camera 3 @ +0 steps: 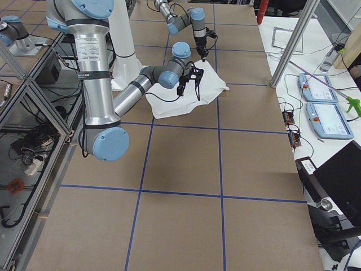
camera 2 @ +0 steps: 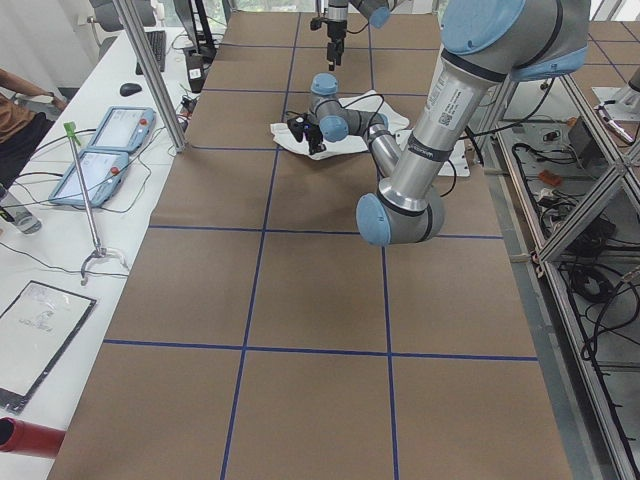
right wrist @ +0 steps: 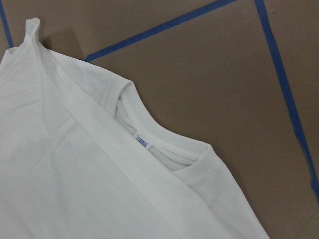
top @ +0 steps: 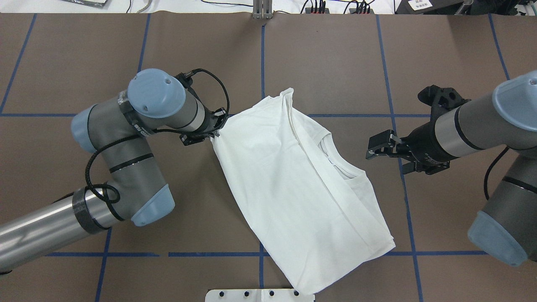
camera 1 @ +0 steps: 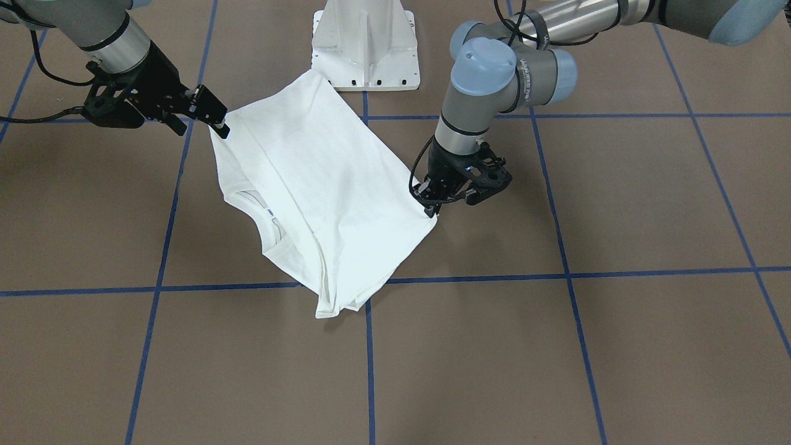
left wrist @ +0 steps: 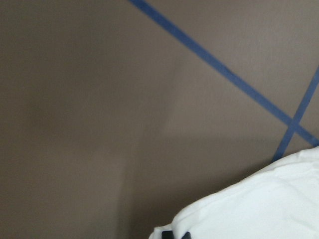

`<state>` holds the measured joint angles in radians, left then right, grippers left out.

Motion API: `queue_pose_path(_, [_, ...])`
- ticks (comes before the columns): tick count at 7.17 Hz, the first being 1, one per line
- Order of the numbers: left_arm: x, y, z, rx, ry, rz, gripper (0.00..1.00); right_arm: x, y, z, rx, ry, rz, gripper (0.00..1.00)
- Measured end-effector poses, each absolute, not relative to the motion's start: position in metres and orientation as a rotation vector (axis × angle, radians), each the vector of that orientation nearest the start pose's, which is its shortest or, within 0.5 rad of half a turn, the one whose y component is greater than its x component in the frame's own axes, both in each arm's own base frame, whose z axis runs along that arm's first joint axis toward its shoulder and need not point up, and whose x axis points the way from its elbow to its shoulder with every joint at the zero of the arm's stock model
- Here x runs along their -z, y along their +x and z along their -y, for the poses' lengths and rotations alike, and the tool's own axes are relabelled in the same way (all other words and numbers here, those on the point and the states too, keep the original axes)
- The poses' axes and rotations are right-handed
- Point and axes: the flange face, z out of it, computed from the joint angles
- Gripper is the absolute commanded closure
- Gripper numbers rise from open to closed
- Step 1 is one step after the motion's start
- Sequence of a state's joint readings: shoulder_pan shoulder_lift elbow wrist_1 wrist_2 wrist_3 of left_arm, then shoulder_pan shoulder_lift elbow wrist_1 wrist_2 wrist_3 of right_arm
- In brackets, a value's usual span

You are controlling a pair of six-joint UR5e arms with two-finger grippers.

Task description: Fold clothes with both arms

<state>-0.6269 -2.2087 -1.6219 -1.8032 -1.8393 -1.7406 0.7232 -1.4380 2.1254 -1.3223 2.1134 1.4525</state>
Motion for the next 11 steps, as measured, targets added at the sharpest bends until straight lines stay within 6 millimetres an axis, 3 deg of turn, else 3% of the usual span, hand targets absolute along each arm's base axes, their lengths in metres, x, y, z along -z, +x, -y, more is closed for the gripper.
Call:
queue_pose_path(4, [-0.254,0.512,0.618,0.607,0.093,-1.003,1.00,-0.300,-0.322,0.393,-0.305,-0.053,1.035,0.00])
queue_pose_path(6, [-0.266,0.519,0.659,0.566,0.174,-1.057,1.00,-0.297,-0.323,0.394,-0.303,-0.050,1.040,0.00])
queue_pose_path(7, [-0.267,0.523,0.669,0.558,0.205,-1.080,0.32,-0.297,-0.324,0.394,-0.302,-0.049,1.041,0.00])
queue_pose_path(8, [-0.267,0.524,0.673,0.555,0.238,-1.095,0.00,-0.297,-0.326,0.394,-0.301,-0.048,1.040,0.00])
queue_pose_path(11, [-0.274,0.514,0.683,0.478,0.329,-1.075,0.00,-0.292,-0.341,0.400,-0.273,-0.022,1.033,0.00])
